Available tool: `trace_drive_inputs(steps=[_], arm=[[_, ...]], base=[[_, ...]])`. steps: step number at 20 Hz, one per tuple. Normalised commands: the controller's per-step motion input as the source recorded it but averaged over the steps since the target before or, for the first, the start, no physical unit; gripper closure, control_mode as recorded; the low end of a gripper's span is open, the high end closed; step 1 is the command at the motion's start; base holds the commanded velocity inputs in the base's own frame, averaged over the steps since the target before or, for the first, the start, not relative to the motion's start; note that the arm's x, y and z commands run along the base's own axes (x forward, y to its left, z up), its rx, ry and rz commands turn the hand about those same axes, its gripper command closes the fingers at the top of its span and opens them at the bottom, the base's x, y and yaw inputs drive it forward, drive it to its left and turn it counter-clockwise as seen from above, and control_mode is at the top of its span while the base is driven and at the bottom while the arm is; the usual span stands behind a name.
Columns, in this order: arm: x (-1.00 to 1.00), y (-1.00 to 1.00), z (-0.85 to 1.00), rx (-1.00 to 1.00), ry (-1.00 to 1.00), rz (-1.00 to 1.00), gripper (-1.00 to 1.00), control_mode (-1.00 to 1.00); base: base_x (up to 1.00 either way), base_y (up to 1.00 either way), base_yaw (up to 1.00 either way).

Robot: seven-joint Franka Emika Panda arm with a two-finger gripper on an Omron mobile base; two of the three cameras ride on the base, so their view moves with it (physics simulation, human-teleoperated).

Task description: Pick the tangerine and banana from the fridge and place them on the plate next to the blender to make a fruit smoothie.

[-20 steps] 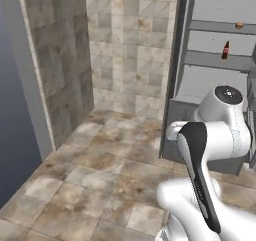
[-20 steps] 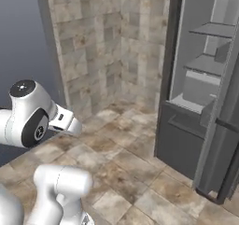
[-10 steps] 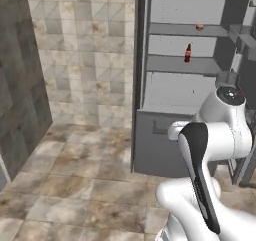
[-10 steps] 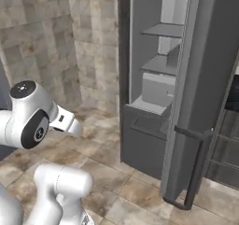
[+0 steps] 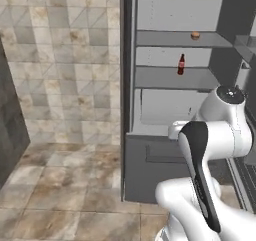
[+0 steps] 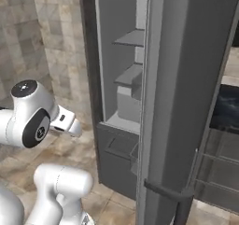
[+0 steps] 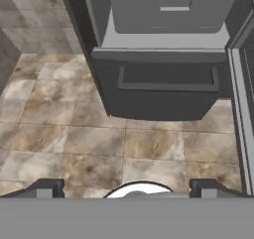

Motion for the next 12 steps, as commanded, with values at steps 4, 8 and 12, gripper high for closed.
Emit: trace_drive_inputs(steps=[4,8,12], arm=[[0.0,0.0,0.0,0.0,0.0,0.0,-1.0,1.0],[0.0,0.0,0.0,0.0,0.0,0.0,-1.0,1.0],[0.0,0.0,0.0,0.0,0.0,0.0,-1.0,1.0]], base=[[0.72,0.25,-0.26],[0.6,0.36,-0.31],[0.7,0.24,-0.33]])
